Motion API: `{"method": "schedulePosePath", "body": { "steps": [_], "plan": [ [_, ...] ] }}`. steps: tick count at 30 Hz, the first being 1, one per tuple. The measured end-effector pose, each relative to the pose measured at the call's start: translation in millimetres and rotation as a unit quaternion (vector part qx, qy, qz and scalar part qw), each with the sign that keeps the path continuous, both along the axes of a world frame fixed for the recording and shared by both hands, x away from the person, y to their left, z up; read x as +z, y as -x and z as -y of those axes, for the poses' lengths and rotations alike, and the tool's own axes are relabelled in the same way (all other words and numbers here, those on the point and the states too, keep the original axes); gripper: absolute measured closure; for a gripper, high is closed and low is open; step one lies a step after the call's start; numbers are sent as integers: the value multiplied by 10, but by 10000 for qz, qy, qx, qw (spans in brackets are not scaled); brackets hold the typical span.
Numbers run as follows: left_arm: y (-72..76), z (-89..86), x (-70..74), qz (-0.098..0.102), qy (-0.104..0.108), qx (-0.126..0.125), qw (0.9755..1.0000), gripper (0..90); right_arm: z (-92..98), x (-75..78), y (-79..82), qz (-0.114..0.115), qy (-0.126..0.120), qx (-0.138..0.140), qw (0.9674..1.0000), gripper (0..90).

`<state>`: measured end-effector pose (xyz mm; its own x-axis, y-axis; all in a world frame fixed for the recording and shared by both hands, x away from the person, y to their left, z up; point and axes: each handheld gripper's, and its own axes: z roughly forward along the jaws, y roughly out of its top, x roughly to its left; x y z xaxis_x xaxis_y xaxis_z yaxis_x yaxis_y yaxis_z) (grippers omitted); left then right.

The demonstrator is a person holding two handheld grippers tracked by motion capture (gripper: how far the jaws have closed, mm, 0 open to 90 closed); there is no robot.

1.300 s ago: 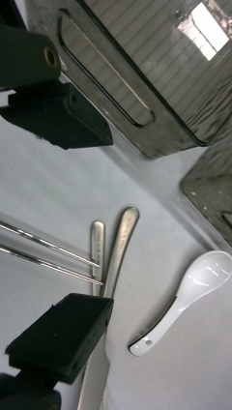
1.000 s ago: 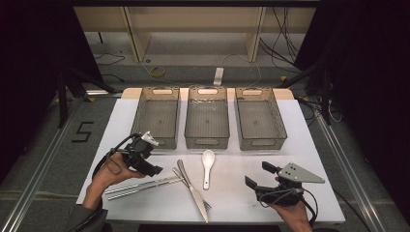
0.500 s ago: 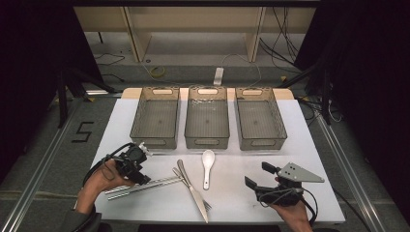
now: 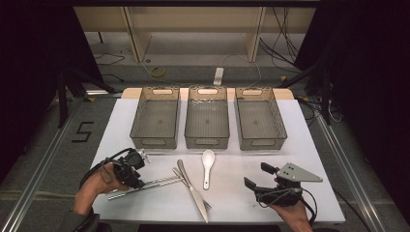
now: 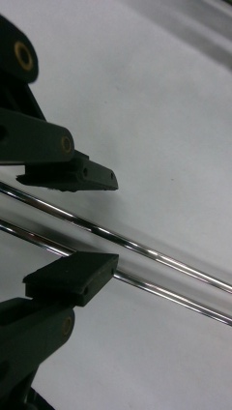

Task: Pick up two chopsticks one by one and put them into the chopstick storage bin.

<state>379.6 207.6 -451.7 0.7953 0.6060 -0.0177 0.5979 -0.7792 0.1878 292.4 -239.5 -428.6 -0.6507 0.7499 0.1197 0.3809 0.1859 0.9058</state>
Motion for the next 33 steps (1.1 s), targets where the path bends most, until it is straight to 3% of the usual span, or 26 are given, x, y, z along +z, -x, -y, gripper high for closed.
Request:
{"method": "schedulePosePath", "body": {
  "steps": [11, 18, 33],
  "plan": [
    [-12, -28, -93, -159, -143, -85, 9997, 665, -8, -4, 0, -7, 68, 33, 10000, 208],
    [-12, -55, -95, -135, -141, -176, 9997, 749, -10, -7, -4, -12, 86, 22, 10000, 209],
    [16, -59, -98, -38, -156, -658, 9977, 839, -8, -13, -9, -27, 150, -4, 9999, 211]
  ]
}}
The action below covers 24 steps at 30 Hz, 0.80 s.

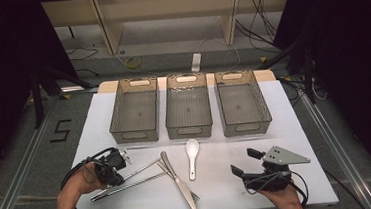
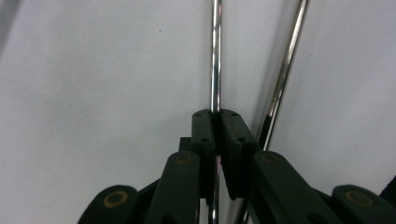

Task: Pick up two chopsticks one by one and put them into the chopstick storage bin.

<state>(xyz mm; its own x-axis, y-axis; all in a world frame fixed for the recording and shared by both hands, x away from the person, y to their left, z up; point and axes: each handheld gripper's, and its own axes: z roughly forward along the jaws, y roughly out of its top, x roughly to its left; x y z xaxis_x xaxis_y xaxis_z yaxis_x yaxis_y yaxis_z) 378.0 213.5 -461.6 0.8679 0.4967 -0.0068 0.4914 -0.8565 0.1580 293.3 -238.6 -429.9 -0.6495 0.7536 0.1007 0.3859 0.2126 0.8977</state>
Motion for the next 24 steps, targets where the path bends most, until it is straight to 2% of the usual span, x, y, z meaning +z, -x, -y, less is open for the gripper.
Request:
{"method": "schedulePosePath", "body": {
  "steps": [2, 4, 9, 10, 12, 13, 16, 21, 24],
  "plan": [
    [8, 5, -2, 31, 15, -36, 10000, 843, -3, -1, 0, -7, 17, 15, 10000, 212],
    [4, 9, 4, 32, -60, -165, 9998, 845, -3, -2, -2, -12, 25, 20, 10000, 213],
    [11, 17, 12, 156, -54, -225, 9996, 849, -6, -3, -3, -13, 34, 27, 10000, 213],
    [13, 18, 13, 173, 13, -152, 9997, 850, -7, -3, -2, -11, 49, 22, 10000, 213],
    [8, 16, 41, 182, -14, -203, 9996, 851, -8, -2, -1, -20, 50, 29, 10000, 216],
    [13, 19, 48, 272, 28, -114, 9996, 851, -8, -3, -1, -19, 53, 33, 10000, 217],
    [6, 9, 103, 359, 30, -82, 9993, 852, -10, -4, -1, -26, 54, 42, 10000, 216],
    [1, -1, 213, 493, 262, 86, 9984, 851, -14, -4, 0, -32, 58, 43, 10000, 217],
    [-15, -17, 278, 557, 579, 387, 9960, 851, -13, -4, -1, -28, 46, 43, 10000, 216]
  ]
}}
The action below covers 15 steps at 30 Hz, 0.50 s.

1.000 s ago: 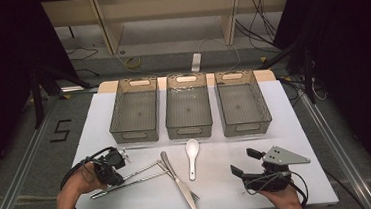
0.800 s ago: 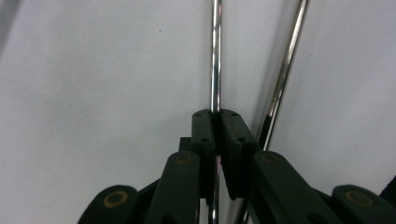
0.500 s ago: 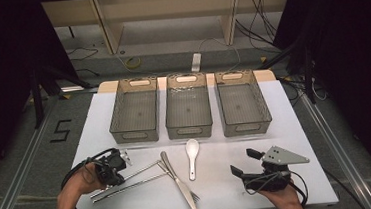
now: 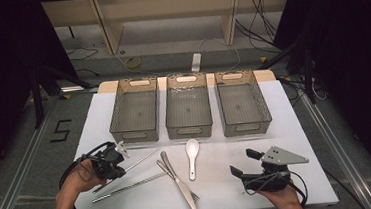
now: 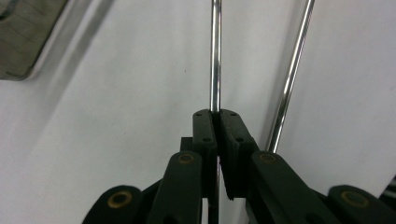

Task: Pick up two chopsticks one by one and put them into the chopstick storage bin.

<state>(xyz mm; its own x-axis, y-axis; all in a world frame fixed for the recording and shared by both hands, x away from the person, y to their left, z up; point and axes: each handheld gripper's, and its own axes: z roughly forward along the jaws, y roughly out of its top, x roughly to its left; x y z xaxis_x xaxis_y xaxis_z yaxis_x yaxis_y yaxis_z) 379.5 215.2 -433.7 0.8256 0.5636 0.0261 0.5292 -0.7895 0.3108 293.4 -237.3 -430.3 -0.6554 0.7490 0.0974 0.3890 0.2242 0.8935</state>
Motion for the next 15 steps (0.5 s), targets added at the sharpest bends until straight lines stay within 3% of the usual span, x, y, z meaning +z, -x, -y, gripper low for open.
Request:
{"method": "schedulePosePath", "body": {
  "steps": [4, 7, 15],
  "plan": [
    [-12, -17, 93, 166, 350, 316, 9987, 851, 1, -1, 1, -9, -1, 0, 10000, 216],
    [-27, -49, 161, 342, 527, 572, 9964, 850, 2, -1, 2, 2, 5, 1, 10000, 216],
    [-51, -88, 306, 584, 891, 883, 9904, 851, 1, -4, -1, -16, -1, 2, 10000, 217]
  ]
}}
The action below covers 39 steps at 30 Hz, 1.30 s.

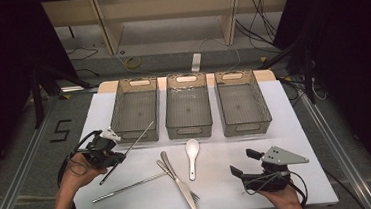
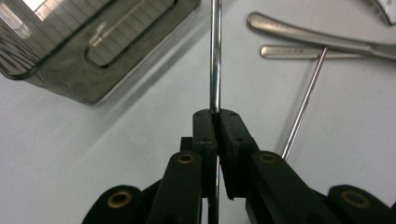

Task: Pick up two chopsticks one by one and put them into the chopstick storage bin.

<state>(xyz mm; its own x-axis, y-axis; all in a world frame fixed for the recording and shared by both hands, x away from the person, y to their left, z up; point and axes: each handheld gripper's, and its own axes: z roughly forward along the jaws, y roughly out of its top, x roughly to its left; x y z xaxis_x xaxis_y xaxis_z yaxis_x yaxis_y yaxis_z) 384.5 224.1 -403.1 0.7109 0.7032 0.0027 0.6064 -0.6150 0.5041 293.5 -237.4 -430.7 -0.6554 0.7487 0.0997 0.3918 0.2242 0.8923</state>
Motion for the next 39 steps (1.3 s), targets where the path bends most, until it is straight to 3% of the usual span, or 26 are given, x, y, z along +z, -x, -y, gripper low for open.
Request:
{"method": "schedulePosePath", "body": {
  "steps": [5, 12, 16, 21, 29, 32, 39],
  "plan": [
    [-39, 26, 83, 167, 180, 31, 9997, 851, 0, -3, 1, 1, 0, -3, 10000, 217],
    [-125, 100, 138, 195, 415, 34, 9989, 851, -4, -11, 0, -21, 6, -9, 10000, 216],
    [-205, 120, 217, 319, 514, 128, 9981, 851, 2, -26, -11, -39, 23, -52, 10000, 217],
    [-343, 96, 336, 487, 748, 363, 9953, 850, 11, -24, -13, -54, -12, -78, 10000, 217],
    [-576, 77, 459, 668, 886, 607, 9920, 850, 11, -25, -14, -62, 7, -71, 10000, 217],
    [-665, 47, 505, 748, 1016, 732, 9893, 850, 9, -26, -13, -54, 4, -69, 10000, 217],
    [-803, 44, 654, 901, 1029, 863, 9868, 850, 12, -25, -15, -63, -31, -57, 10000, 217]
  ]
}}
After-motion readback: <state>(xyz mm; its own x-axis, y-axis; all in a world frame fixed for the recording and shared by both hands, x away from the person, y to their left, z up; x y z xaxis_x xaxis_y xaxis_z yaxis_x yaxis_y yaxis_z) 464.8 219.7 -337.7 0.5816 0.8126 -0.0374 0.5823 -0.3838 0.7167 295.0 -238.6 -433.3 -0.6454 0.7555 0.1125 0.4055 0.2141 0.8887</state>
